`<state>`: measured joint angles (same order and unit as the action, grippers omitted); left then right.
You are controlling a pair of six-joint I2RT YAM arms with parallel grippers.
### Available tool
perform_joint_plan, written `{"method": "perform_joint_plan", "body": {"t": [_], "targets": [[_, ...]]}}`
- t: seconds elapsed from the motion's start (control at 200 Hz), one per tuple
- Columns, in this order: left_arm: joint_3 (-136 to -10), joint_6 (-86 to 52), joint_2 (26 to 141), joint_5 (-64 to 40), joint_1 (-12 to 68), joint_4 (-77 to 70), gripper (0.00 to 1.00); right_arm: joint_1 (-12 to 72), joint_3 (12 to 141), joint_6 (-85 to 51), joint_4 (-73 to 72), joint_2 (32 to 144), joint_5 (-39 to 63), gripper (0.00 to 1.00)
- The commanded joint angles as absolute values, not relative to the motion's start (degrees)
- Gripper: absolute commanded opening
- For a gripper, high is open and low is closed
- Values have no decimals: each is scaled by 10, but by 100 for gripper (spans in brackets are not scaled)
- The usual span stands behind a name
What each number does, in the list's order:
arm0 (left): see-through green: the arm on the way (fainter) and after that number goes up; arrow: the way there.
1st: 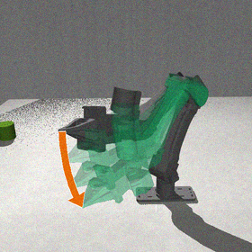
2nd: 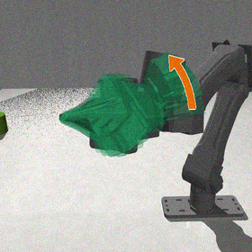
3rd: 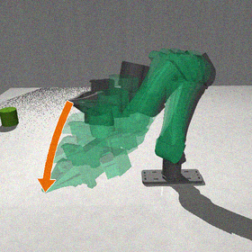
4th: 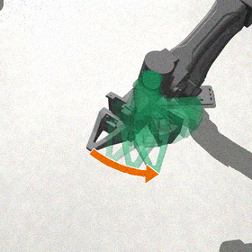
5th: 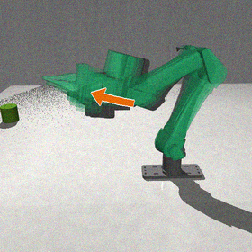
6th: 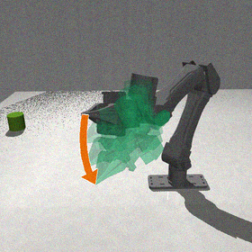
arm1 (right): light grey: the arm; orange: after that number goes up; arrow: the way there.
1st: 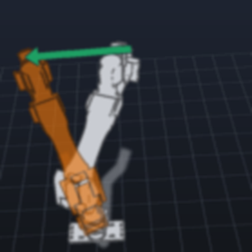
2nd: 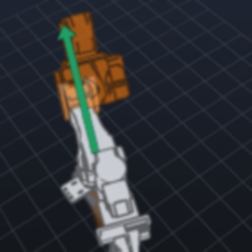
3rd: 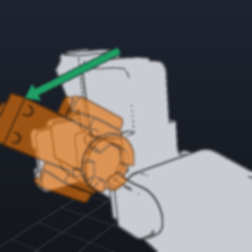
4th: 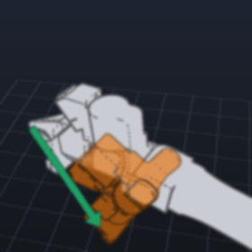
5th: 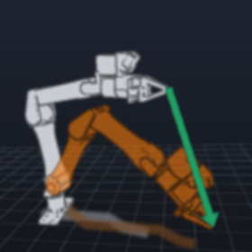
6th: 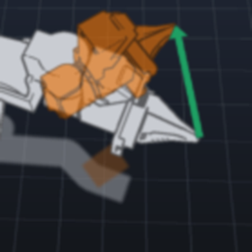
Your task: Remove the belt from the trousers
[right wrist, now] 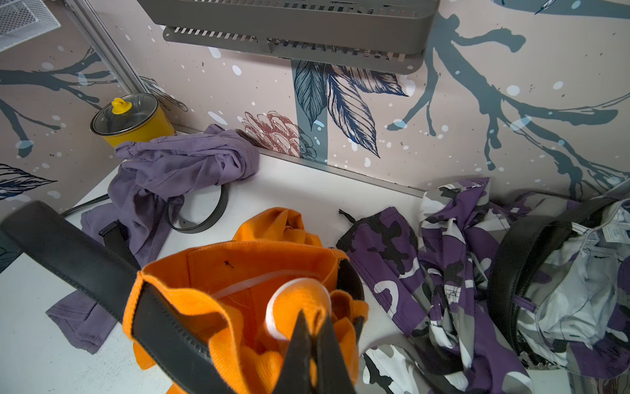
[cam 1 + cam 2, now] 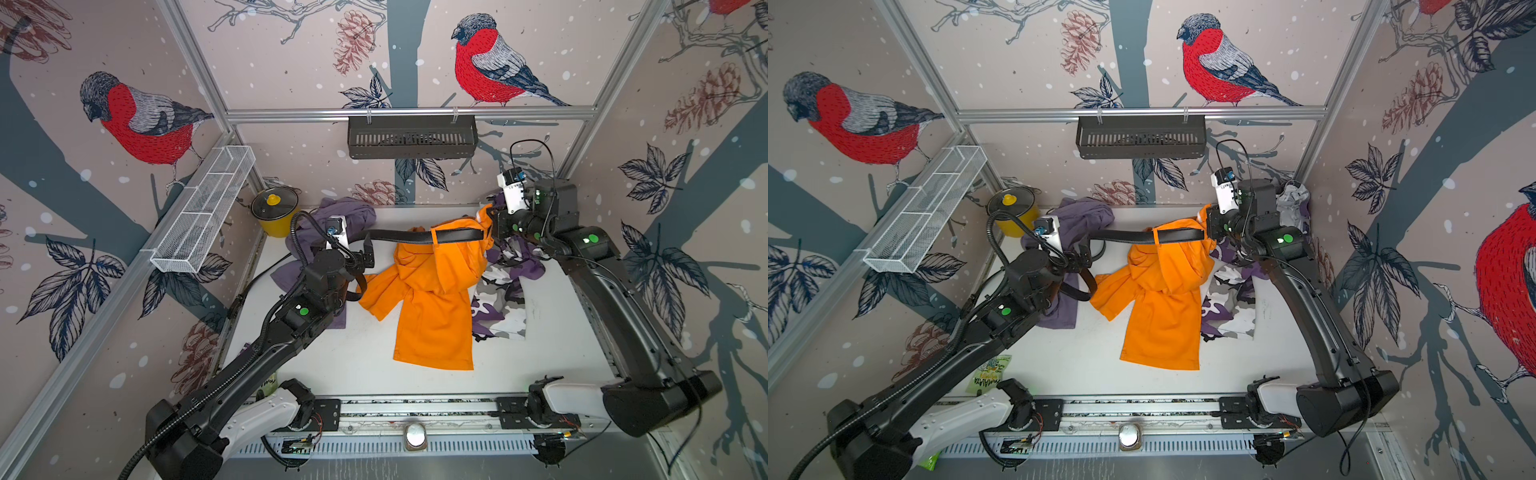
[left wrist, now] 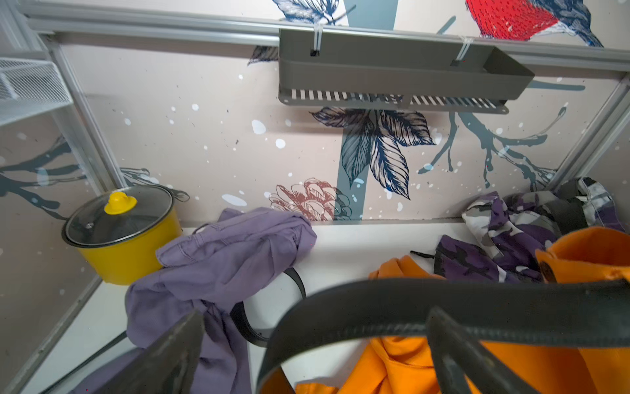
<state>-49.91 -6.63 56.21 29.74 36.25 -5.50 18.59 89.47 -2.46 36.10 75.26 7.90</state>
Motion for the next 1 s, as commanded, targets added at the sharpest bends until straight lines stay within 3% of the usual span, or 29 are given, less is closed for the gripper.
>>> {"method": "perform_joint_plan", "body": {"t": [0.0,0.195,0.52,0.735,0.996], "targets": [[-509,1,556,296,379,-90,100,187,897,-26,333,749,71,0],[-564,127,608,324,493,-95,100,187,900,-28,338,751,71,0],[-582,277,723,285,538,-147,100,187,897,-32,336,750,75,0],[-562,315,702,237,568,-138,100,186,891,-33,332,750,77,0],[-549,261,677,219,598,-96,100,181,894,-31,329,758,85,0]]}}
